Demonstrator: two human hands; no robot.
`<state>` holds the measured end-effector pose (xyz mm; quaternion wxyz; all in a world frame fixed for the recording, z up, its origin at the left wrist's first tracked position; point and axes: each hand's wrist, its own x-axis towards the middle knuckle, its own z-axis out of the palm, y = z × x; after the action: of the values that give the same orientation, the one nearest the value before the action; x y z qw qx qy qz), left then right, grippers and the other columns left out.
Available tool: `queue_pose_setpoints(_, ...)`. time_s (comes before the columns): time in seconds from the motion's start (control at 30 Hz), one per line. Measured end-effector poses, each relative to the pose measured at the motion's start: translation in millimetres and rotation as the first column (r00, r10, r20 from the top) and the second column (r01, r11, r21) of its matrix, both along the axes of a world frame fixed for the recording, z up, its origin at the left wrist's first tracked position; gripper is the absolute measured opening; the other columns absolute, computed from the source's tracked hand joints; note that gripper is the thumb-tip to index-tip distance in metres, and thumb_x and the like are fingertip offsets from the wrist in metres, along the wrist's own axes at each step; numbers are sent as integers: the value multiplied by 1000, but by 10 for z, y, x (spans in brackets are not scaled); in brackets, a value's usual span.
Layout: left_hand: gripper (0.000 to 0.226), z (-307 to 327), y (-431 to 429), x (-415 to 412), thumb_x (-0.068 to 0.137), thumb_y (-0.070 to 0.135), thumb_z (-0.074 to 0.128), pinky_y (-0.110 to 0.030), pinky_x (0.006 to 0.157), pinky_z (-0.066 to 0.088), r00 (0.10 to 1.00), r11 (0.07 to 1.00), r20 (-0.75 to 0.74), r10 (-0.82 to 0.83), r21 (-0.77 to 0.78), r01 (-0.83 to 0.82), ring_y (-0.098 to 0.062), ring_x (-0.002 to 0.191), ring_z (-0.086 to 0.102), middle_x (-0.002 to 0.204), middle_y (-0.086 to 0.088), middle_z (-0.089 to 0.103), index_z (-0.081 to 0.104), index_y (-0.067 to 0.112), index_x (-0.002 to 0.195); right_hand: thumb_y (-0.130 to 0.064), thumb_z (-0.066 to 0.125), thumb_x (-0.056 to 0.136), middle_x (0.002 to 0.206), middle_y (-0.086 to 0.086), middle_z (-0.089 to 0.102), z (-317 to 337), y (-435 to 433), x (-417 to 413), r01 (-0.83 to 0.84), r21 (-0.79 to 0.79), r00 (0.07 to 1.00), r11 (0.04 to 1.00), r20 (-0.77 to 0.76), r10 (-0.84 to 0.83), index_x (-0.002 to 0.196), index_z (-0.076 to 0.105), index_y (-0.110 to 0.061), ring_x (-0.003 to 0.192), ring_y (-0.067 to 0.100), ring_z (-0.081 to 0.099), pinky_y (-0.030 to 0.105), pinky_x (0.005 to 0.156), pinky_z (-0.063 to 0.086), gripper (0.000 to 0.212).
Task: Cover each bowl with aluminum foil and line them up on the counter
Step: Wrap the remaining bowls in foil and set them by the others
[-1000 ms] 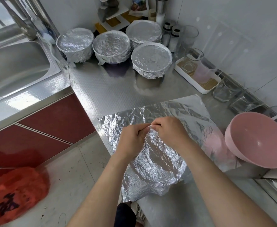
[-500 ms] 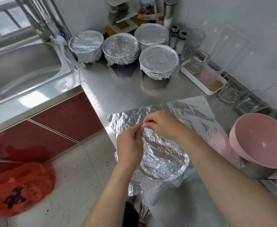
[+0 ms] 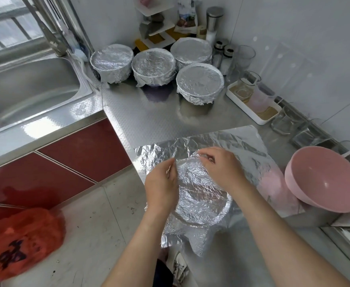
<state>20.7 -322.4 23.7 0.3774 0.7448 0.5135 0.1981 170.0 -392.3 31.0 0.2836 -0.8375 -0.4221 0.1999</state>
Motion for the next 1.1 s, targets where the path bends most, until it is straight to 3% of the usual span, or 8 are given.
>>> queue_pose_setpoints(0.13,22,-26,85,90,98,21,54,-31,79,49,999,999,1,-52,-8,52,-15,84,63,96,-2,74,73,15,107,-25,54,95,121,6,63,-49,74,-24,68,-68,996,995,54,-65,115,66,-10,108,23,57,31,92,46,28)
queue_pose_setpoints(0.23,19,-22,126,136,97,20,56,-37,77,52,993,993,-4,-122,-11,122,-23,80,66,78,1,70,74,13,96,-29,52,95,102,12,69,-64,131,-33,79,-116,997,990,25,-76,101,67,-3,94,29,61,41,82,51,30)
queue_pose_setpoints(0.33,18,-14,130,162,96,19,58,-37,76,51,986,985,5,-169,-22,169,-22,79,65,80,-2,71,74,12,96,-27,54,95,84,7,70,-64,156,-44,24,-97,998,995,-59,-30,89,69,-8,81,26,63,37,73,52,25)
queue_pose_setpoints(0.47,16,-81,151,173,96,17,59,-38,78,50,981,981,20,-195,-1,195,-18,76,59,78,0,68,73,10,96,-24,58,94,99,2,73,-48,180,-39,5,-61,990,998,-139,-14,103,73,-15,91,19,65,38,85,53,20)
queue_pose_setpoints(0.53,19,-129,170,182,97,17,57,-36,82,49,973,973,3,-230,22,230,-18,86,60,97,-6,72,72,12,106,-22,60,93,105,-2,72,-45,181,-34,5,-43,986,999,-167,-12,110,72,-16,95,13,64,35,89,52,22)
queue_pose_setpoints(0.63,36,-234,232,191,100,18,50,-32,105,39,934,932,-30,-357,60,358,-19,127,49,139,-4,55,56,17,136,-21,61,93,106,-4,72,-42,179,-15,-11,-26,982,1000,-191,6,112,71,-17,94,9,63,31,89,51,22)
queue_pose_setpoints(0.73,43,-235,324,244,102,23,45,-29,115,23,853,852,-109,-510,66,519,-18,141,31,153,-2,39,44,21,145,-20,61,92,110,-3,71,-41,183,10,-45,-28,980,999,-198,38,115,70,-18,100,10,63,31,92,50,24)
queue_pose_setpoints(1.1,25,-84,571,307,95,27,57,-25,77,41,790,802,-162,-591,-17,597,-13,94,59,103,6,68,69,26,117,-20,62,93,109,0,71,-81,105,17,-27,-21,994,999,-111,24,115,70,-16,100,15,64,32,91,51,24)
